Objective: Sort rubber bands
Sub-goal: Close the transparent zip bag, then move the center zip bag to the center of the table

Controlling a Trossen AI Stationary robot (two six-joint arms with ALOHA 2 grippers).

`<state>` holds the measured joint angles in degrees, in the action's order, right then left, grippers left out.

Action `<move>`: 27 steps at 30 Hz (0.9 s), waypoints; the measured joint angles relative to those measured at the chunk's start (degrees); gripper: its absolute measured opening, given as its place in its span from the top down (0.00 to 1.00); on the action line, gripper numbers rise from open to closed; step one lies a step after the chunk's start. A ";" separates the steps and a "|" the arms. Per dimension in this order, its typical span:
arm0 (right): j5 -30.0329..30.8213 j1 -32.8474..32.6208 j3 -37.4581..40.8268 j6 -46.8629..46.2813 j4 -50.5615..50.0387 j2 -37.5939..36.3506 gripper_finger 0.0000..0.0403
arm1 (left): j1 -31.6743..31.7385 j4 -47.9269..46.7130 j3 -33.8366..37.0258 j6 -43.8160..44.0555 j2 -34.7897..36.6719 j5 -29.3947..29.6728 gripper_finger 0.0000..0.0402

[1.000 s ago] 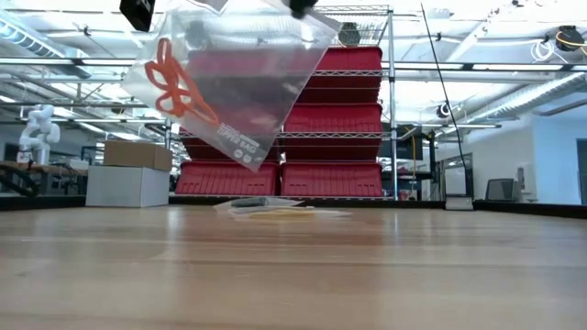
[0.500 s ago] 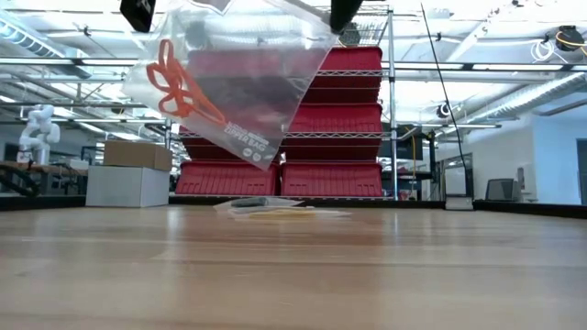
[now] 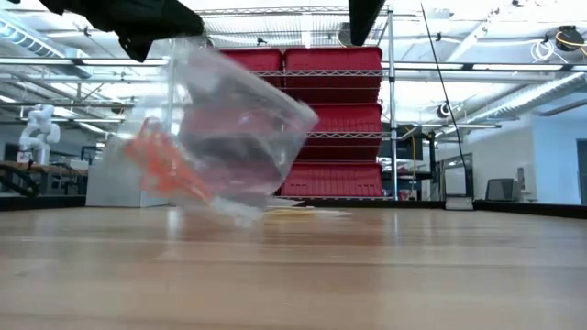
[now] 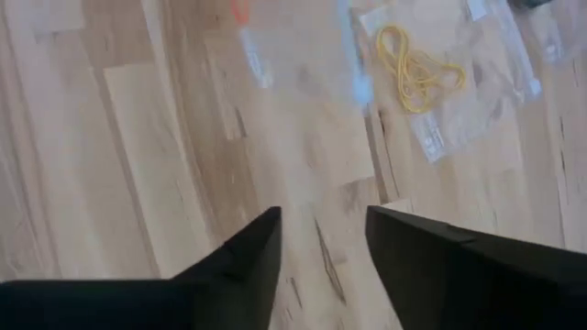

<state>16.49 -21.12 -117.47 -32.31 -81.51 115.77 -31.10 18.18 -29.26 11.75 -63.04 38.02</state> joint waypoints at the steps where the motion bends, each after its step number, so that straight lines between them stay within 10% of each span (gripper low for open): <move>1: 0.09 0.00 0.00 -0.01 -0.01 0.00 0.60 | 0.07 0.32 0.00 0.00 -0.31 0.00 0.81; 13: 5.58 2.22 10.53 5.65 17.98 -0.02 0.64 | 0.44 -1.90 -0.42 -0.48 5.72 1.91 0.61; 19: -1.25 5.70 26.14 12.48 48.68 0.02 0.93 | -0.68 -15.11 -0.42 3.52 11.34 4.28 0.75; 27: 9.29 15.35 33.50 16.21 48.15 0.00 1.00 | 0.09 -31.61 -0.39 13.09 8.24 2.29 0.98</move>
<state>25.78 -5.78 -83.97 -16.09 -33.36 115.77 -31.01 -13.43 -29.65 24.84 -54.80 40.31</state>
